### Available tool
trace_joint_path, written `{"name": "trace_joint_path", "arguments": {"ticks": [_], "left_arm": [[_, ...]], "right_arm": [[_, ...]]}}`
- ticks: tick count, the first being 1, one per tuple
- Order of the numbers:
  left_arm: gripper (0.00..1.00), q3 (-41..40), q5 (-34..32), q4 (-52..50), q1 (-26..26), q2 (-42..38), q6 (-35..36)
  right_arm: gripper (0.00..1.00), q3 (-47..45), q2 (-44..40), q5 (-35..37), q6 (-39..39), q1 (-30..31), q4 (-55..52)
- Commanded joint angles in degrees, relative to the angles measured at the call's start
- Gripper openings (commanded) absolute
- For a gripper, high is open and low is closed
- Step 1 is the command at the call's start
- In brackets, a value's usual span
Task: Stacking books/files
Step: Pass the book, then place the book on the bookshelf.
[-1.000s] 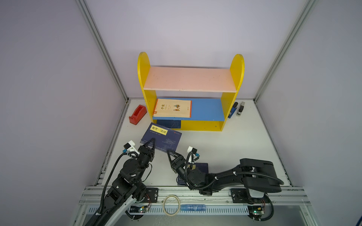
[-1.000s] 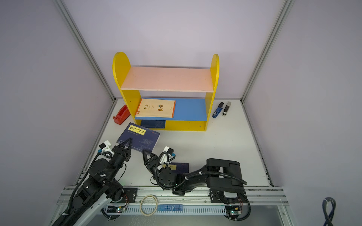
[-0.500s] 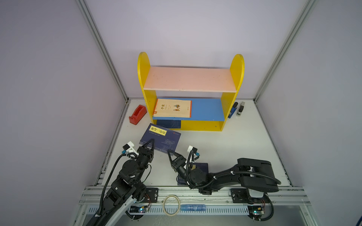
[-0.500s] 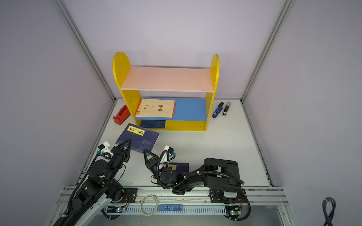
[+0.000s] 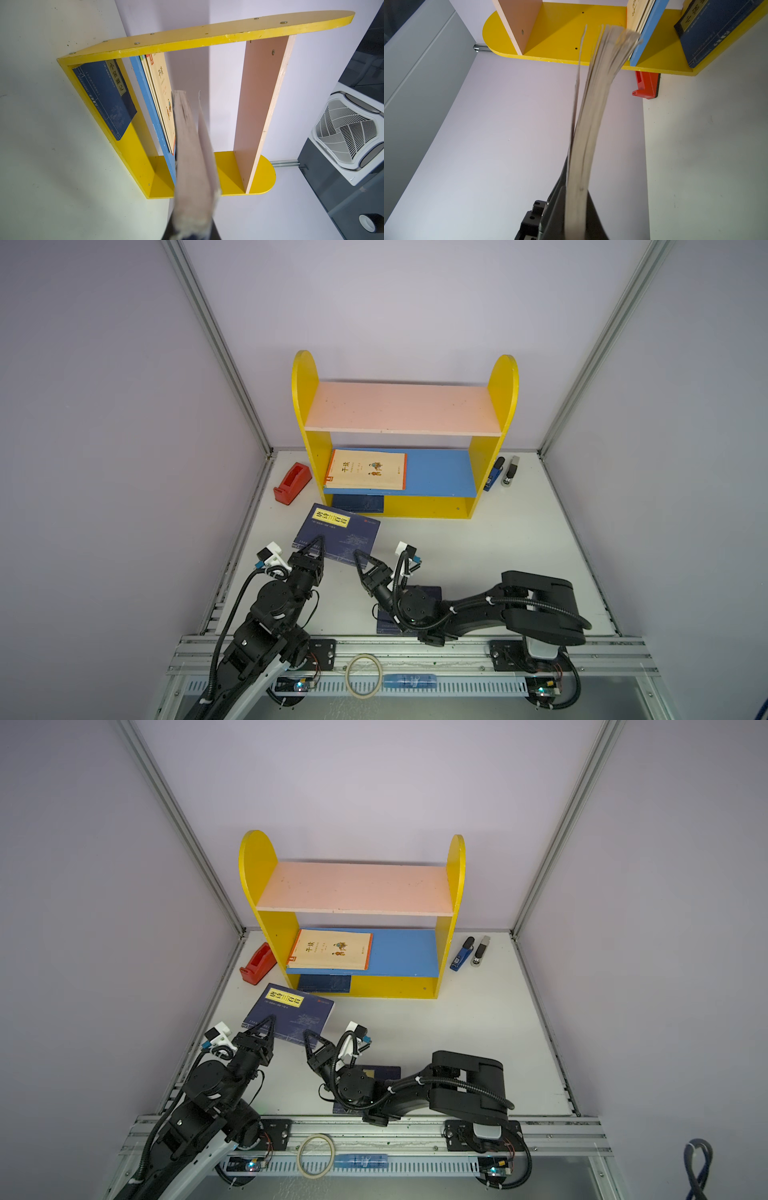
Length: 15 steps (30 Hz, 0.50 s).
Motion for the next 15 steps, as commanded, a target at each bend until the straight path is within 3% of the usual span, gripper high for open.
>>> {"name": "trace_joint_path", "arguments": {"ticks": [1,5,11,15], "left_arm": [[0.21,3.0,0.6,-3.3,0.1,0.1,3.4],[0.54,9.9,-1.9,-15.3,0.7,0.5,7.5],[0.81,16.3,-6.0,-19.8,1.2,1.6,19.5],[0.92,17.4,-4.4,-17.7,1.3,6.9,23.1]], "right_arm": [[0.00,-1.9,-1.5,-0.2,-2.9,-0.3,1.7],[0.00,-8.9,-6.0,-0.6,-4.2,-1.4,1.2],[0.00,-16.0,-14.0,-12.9,-6.2,-7.5,-5.9],[0.00,-18.6,-16.8,-15.4,-7.7,-9.2,-8.4]]}}
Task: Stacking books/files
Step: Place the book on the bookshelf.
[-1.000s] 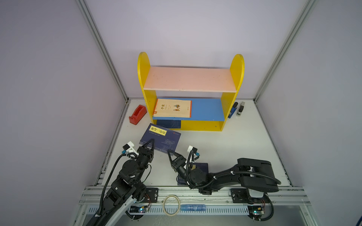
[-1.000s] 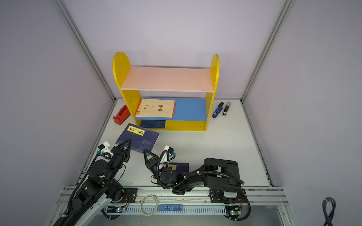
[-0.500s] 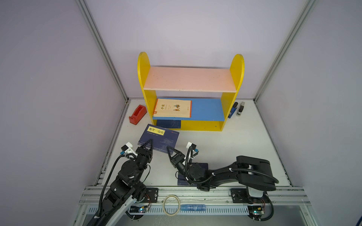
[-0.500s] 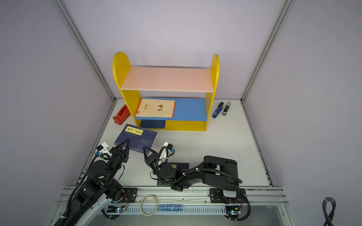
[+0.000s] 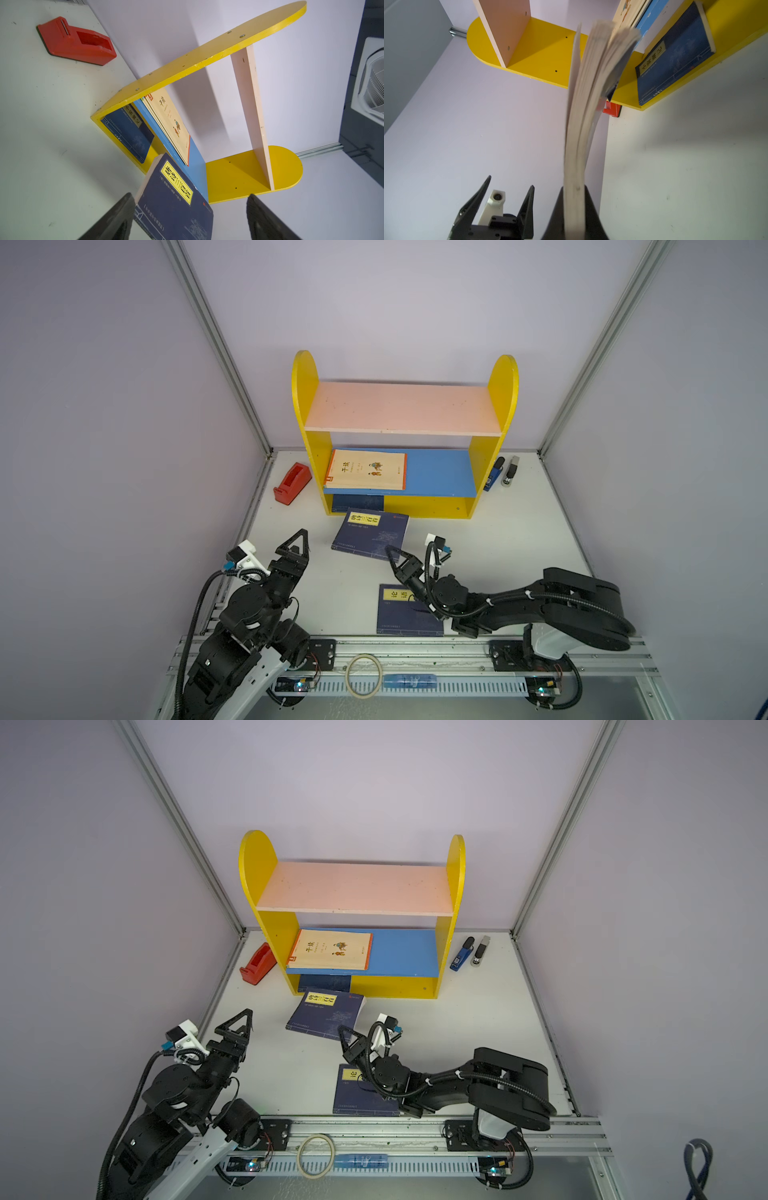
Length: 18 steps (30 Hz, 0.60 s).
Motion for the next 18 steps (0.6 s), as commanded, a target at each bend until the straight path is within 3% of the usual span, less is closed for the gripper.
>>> {"name": "trace_joint_path", "arguments": {"ticks": [1,4,6,11,14,16,18], "left_arm": [[0.93,0.1,1.2,1.3,0.6,4.4,6.2],[0.95,-0.4,7.2,5.3,4.4,10.3,7.6],[0.96,-1.1,13.4,8.2,10.1,13.6,8.1],[0.94,-5.9,36.4,18.0,31.2,22.9,5.0],[0.93,-8.8,46.2,23.8,40.4,25.8,5.3],[0.93,-9.6,49.7,25.1,44.2,25.0,6.2],[0.94,-10.5,48.1,24.7,44.2,22.2,7.6]], "right_arm": [[0.00,-1.3,-1.9,-5.4,-1.3,-1.5,-3.3],[0.00,-1.8,-1.7,-9.7,-0.6,-3.8,-3.6],[0.00,-2.1,-1.2,-12.1,-0.6,-5.3,-3.2],[0.00,-3.4,0.0,-15.6,0.1,-8.4,-1.6],[0.00,-4.0,1.6,-16.7,0.1,-9.7,1.0],[0.00,-4.0,3.4,-16.9,0.2,-10.3,3.4],[0.00,-3.7,6.0,-16.4,0.4,-10.7,6.4]]}}
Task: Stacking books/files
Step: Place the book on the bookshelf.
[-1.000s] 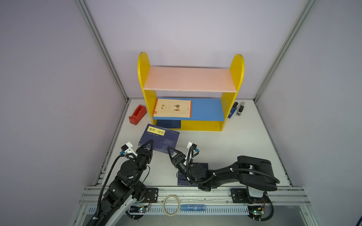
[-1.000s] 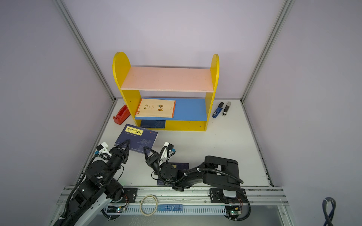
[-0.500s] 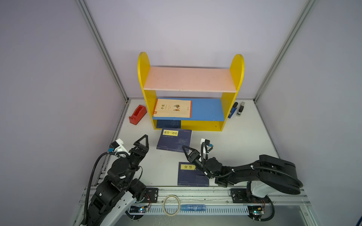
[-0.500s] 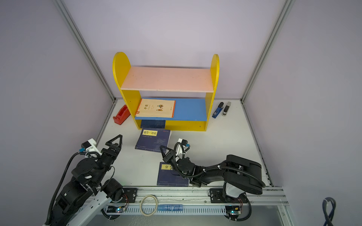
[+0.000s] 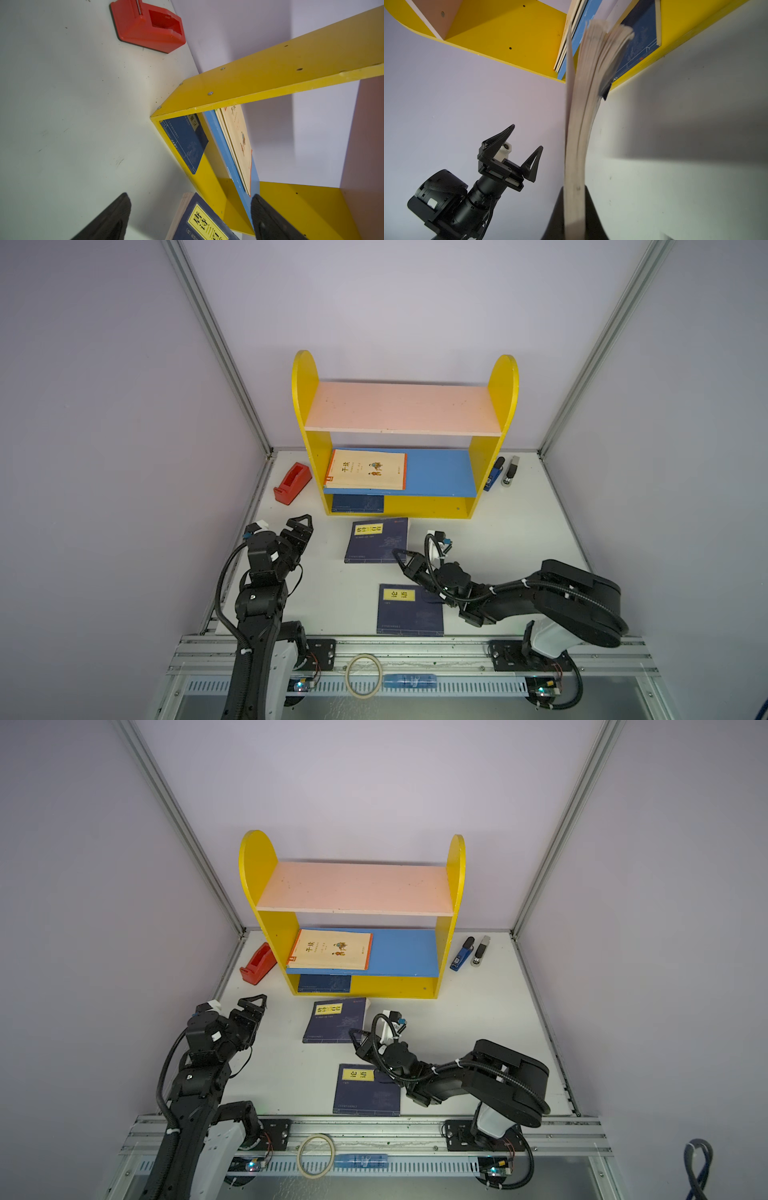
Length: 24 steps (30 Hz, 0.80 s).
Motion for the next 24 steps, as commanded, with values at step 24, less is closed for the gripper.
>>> {"name": "trace_joint_path", "arguments": {"ticks": [24], "left_arm": [[1.00,-1.4,-5.3,6.4,-9.9,0.0,7.2]], "right_arm": [[0.00,9.1,21.1,-7.6,7.9,-7.3,18.4]]}}
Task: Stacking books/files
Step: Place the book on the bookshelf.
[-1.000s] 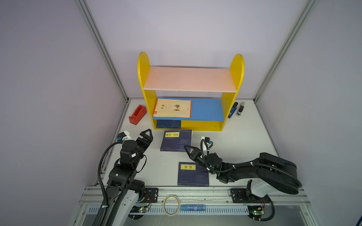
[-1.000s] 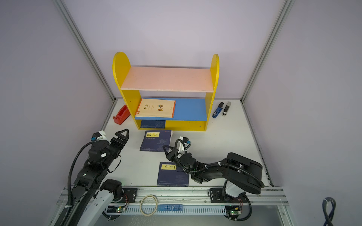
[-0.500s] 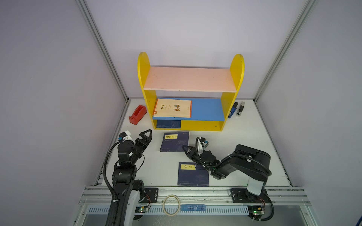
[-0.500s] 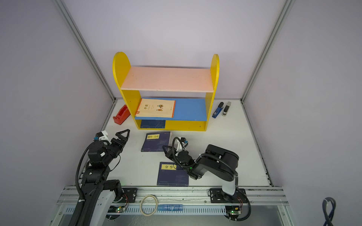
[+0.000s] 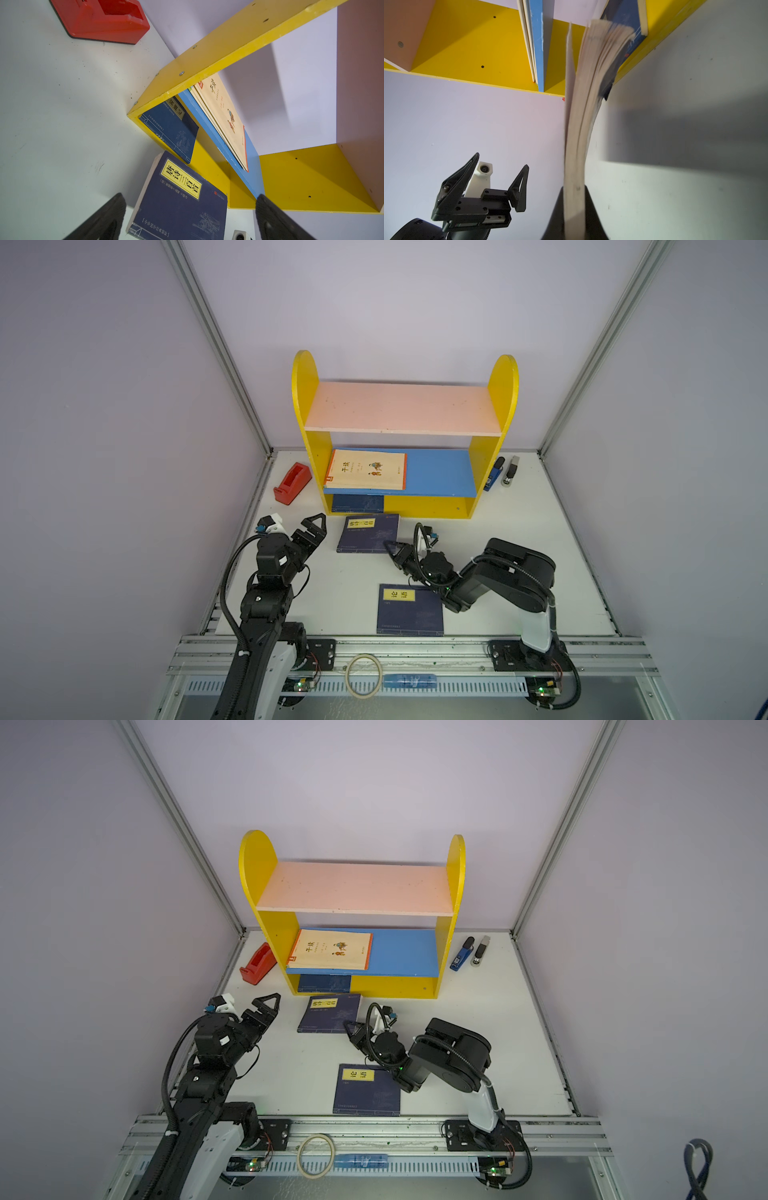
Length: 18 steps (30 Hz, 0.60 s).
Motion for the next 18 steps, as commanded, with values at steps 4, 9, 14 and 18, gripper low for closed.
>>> {"name": "trace_joint_path", "arguments": {"ticks": [4,9,14,18], "left_arm": [[1.00,0.7,-0.8,1.5,-0.1,-0.4,1.0],[1.00,0.8,-1.4,0.9,0.0,-0.2,1.1],[1.00,0.8,-1.4,0.9,0.0,0.0,1.1],[1.00,0.8,-1.6,0.8,0.0,-0.1,1.1]], "right_arm": [[0.00,1.6,1.1,-3.3,0.2,-2.2,4.4],[0.00,2.8,2.1,-5.1,-0.4,-3.7,4.4],[0.00,3.6,2.7,-7.2,-0.9,-5.4,4.5],[0.00,4.3,3.5,-8.8,-1.0,-6.4,4.5]]}}
